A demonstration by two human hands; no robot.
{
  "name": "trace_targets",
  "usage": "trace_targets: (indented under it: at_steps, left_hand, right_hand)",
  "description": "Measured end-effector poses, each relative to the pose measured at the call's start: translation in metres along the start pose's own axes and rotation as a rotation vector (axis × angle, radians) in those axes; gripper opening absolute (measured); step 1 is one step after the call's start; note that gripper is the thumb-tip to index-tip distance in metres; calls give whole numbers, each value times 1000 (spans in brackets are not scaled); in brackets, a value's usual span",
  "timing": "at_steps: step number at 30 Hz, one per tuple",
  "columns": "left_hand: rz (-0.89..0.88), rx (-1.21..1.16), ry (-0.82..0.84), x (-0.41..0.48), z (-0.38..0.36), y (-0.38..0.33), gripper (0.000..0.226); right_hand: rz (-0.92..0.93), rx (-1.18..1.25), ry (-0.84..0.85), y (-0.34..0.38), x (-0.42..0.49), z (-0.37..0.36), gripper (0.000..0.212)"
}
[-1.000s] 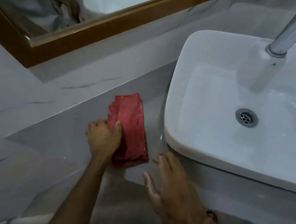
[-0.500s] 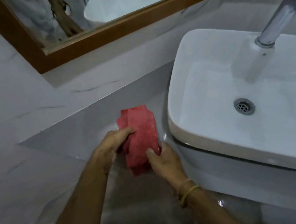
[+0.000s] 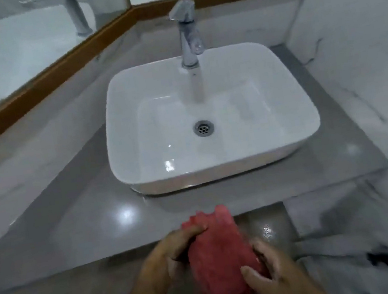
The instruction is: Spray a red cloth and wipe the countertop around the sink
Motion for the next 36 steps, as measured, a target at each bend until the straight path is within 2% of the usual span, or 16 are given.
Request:
trace_targets:
  at_steps: [1,2,6,10,13,17,21,23,25,27,28,30,33,36]
  left_hand:
    - [-31,57,-18,5,-20,-1,48]
    - [-63,106,-34,5,-41,-4,46]
    - [-162,231,169,14,-161,-11,32]
    - [-280,656,323,12,-279,17,17]
    - [-409,964,386,-1,-351,47,5]
    - [-465,1164,561,-28,-440,100,19]
    - [-459,1282,657,-36,-518,148,28]
    - [-458,1312,678,-27,-549,168,34]
    - [-539,1370,647,-9,-574,193,43]
    - [-696,1551,546,14,-582,220,57]
    - [-775,1657,477,22,-579,229,62]
    - [-884,1820,393,35,-559,247,58]
    - [-1027,1964,419,41,-531,259,47]
    - [-1153,1971,481,35,-528,254,37]
  right_hand:
    - [-24,23,-60,-16,-11,19,16]
    - [-59,40,-134,-32,-23,39,19]
    - [-155,282,-482,-93,-79,102,29]
    - [-216,657,-767,-142,-144,139,32]
    - [-257,823,-926,-168,-189,152,31]
    - [-171,1095,-1084,-193,-249,164,34]
    - [-41,1155,-1251,-216,-291,184,33]
    - [-85,1000,-1310,-228,-299,195,30]
    - [-313,548,-1349,-248,-307,206,29]
    - [-506,146,-1299,-270,-309,212,34]
    - [-518,57,-1281,-278,-308,215,38]
    - [-491,-45,-1218,-291,-300,210,46]
    - [-462,-103,-1145,-302,-288,204,48]
    - [-571,-193,-1159,-304,-283,205,42]
Point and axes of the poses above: each hand's wrist, its own x-axis towards the middle knuckle, its own z-axis out of the back of the hand, y = z × x, the point moved 4 cm from there along x, towards the middle knuckle, and after that the axes turned 4 degrees about z, right-handed, at the moved point
